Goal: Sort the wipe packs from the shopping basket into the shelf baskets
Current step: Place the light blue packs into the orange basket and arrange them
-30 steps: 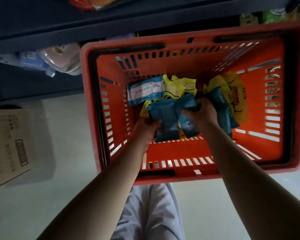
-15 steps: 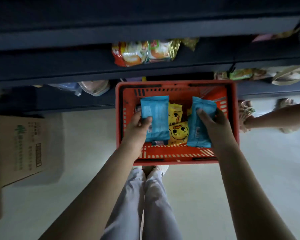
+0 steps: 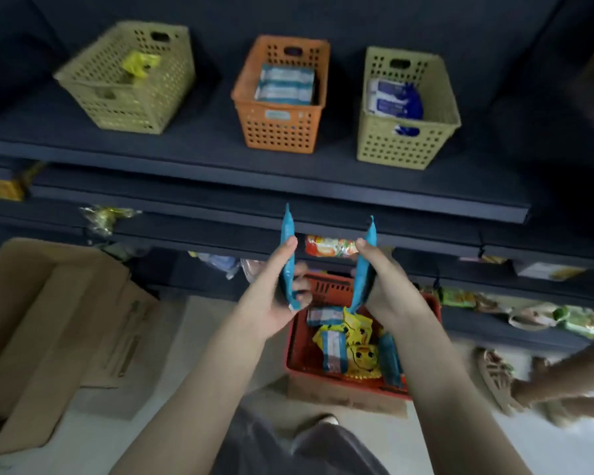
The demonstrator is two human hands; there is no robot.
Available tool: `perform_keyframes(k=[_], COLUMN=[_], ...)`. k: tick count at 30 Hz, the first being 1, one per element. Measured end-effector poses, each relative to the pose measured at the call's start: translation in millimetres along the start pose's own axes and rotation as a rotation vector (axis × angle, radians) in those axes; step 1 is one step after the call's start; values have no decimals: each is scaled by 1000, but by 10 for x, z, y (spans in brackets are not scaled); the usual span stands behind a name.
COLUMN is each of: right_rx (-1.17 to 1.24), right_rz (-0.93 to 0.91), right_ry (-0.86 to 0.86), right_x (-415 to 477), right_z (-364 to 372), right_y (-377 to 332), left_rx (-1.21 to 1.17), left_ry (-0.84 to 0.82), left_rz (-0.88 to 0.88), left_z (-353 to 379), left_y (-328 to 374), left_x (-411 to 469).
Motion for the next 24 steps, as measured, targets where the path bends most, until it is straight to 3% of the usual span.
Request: perform_keyframes(k=[4,9,15,18,24], right_rx=[175,373,213,114,10], right_rz=[43,56,-49,-127,-286], right_ry=[-55,-110,41,35,157], right_x=[-64,9,215,276,482], right_z=[678,1446,2053,2289,2355], right_y=[-79,25,96,43,-346], left_rx=[-122,-73,134,280,418], left_ry=[-114,1,82,225,336], left_rz=[-30,55,152,169,333], left_z=[-144,-558,-1031,-1186,-1222], left_y=[520,1304,2178,2472,2961], left_x=[-251,-534,-685,-671,-409])
Point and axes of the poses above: each hand's wrist, its own x-axis towards the middle knuckle, its own z-axis out of the palm, y = z × x, the point moved 7 cm from there along x, towards the middle knuckle, and after that the axes turned 1 degree about -x, right-handed, at the moved point
